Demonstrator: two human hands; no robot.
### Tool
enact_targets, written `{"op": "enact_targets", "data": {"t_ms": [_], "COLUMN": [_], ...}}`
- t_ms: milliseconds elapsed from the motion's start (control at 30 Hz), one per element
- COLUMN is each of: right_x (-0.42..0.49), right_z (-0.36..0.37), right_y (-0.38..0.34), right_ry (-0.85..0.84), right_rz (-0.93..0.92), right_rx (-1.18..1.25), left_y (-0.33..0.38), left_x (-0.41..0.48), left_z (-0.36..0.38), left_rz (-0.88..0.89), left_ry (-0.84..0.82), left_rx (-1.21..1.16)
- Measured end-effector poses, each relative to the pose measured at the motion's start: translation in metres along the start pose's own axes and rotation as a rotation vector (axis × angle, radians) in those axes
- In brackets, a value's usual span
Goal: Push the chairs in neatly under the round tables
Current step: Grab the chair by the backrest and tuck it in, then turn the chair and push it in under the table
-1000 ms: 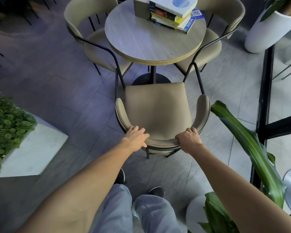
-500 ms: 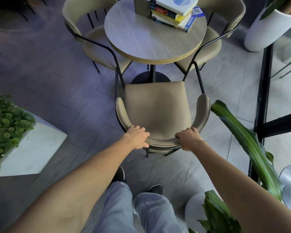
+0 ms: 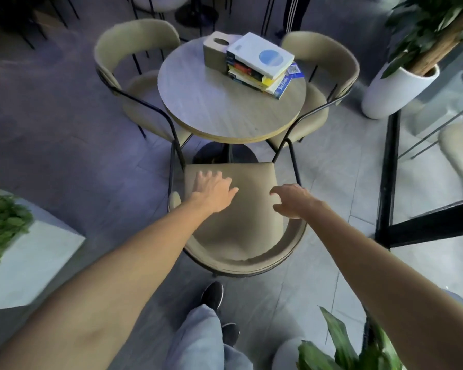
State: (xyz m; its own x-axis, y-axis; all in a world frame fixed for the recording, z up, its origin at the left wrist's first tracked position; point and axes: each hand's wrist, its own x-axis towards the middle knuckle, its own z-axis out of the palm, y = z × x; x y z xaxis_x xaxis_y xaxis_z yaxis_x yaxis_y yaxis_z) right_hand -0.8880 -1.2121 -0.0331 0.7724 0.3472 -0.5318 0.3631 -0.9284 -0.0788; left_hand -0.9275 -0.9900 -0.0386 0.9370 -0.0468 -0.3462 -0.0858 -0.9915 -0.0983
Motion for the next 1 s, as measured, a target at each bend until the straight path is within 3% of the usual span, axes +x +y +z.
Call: {"op": "enact_targets", "data": {"t_ms": [233, 400, 667, 1000], "right_x": [0.058, 0.096, 0.157, 0.19], "right_z": [-0.074, -0.128, -0.168, -0.199], "right_y": [0.017, 0.032, 0.088, 0.251], "right_ry": [0.002, 0.103, 0.092, 0.043], "right_rz": [-0.004, -0.048, -0.132, -0.371], "right_rx": [-0.066, -0.008, -0.115, -0.265], "left_y": [-0.017, -0.013, 0.006, 0.152], "left_x": [0.072, 0.113, 0.158, 0.256], "left_z": [-0.053, -0.094, -0.12, -0.13], "left_rz": [-0.077, -0.083, -0.223, -0.469], "left_ry": [0.055, 0.086, 0.073, -0.028], "left_rx": [-0.045, -0.053, -0.103, -0.193]}}
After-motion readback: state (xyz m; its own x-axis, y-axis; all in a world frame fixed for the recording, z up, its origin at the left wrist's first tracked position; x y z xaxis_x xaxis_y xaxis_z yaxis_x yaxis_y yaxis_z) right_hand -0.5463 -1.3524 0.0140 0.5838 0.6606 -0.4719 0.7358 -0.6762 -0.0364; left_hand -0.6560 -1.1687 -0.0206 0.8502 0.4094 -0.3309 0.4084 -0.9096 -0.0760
